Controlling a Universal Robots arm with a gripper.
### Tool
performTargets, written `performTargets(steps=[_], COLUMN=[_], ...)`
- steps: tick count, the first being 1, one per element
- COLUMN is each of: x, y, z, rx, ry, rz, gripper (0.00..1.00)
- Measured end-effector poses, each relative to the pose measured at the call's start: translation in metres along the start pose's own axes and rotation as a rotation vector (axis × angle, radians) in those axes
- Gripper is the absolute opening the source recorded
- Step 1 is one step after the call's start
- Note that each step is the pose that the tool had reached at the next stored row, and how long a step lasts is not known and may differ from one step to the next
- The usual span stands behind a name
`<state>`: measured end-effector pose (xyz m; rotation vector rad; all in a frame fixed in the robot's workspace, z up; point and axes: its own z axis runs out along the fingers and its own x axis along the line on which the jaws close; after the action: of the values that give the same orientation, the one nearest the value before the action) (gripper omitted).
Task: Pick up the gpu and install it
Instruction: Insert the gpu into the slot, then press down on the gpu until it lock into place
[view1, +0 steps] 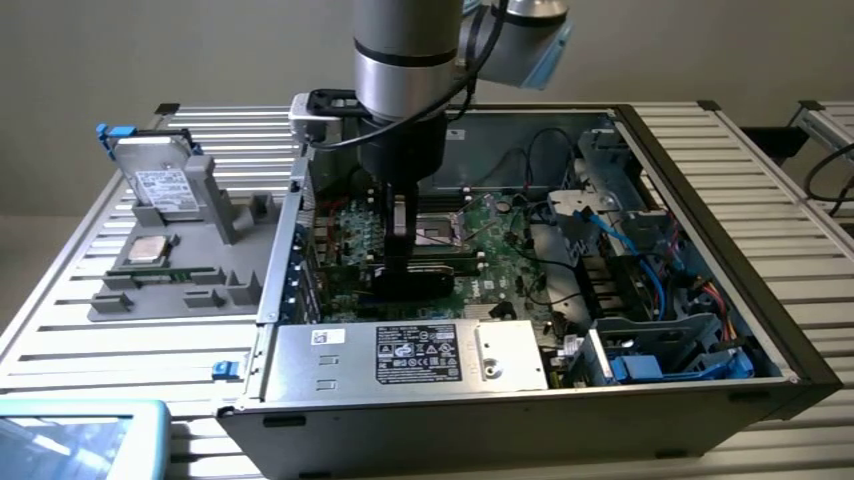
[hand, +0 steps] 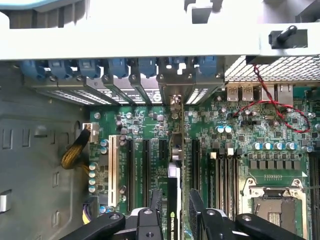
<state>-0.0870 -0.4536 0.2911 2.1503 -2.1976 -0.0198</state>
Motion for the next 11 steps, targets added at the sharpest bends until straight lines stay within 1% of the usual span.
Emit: performTargets(steps=[1, 2, 11], x=[0.0002, 0.0001, 0.0002], y=[0.0002, 0.0003, 0.0003], z=[-0.0037, -0.0047, -0.0048], rx=[0.0, -0.0018, -0.0018], ry=[0.0013, 0.0027, 0.0029], rz=[0.0, 0.0, 0.0], gripper=[0.35, 0.35, 0.35])
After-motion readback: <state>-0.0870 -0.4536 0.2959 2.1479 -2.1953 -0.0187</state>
